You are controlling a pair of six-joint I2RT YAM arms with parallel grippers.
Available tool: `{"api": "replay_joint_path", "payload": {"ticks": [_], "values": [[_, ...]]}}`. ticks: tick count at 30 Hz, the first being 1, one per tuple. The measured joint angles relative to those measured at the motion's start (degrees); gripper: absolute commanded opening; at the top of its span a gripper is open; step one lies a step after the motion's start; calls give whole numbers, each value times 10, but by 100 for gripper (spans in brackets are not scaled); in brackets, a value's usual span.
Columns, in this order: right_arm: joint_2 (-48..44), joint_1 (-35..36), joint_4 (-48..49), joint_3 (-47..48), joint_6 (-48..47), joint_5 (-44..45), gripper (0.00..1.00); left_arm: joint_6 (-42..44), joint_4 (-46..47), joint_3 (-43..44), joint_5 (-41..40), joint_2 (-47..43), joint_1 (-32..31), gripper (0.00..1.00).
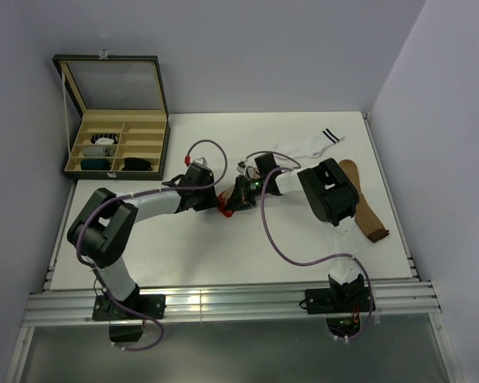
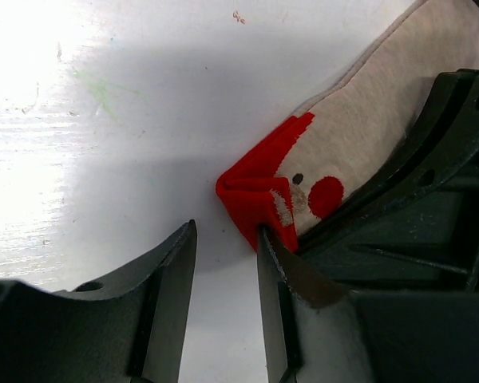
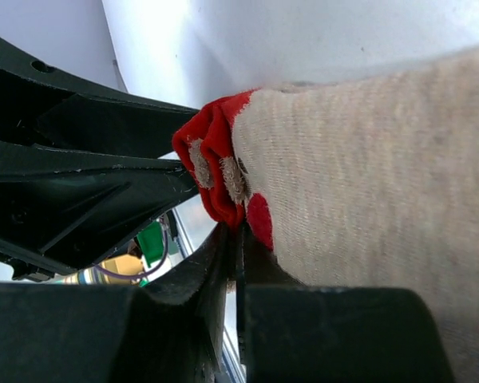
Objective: Roll the socks
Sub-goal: Roll the sock at the center of the board.
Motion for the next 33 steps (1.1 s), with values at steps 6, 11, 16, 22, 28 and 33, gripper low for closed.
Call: {"api": "replay_joint_path", "payload": {"ticks": [6, 11, 16, 22, 28, 33], "values": [[0, 0, -10, 6, -8, 6, 25, 0, -10, 19, -11, 15, -2, 41], [-18, 0, -18, 3, -26, 27, 32, 0, -13, 40, -15, 32, -3, 41], [-62, 4, -36, -19, -59, 86, 38, 0, -19, 60, -23, 47, -3, 40], [-107, 19, -54, -40, -96, 161, 42, 0, -25, 69, -27, 53, -3, 40], [-131, 41, -54, -49, -116, 210, 58, 0, -27, 71, -27, 54, -3, 40], [-161, 63, -56, -66, -138, 278, 59, -2, -31, 73, -26, 54, -3, 40]]}}
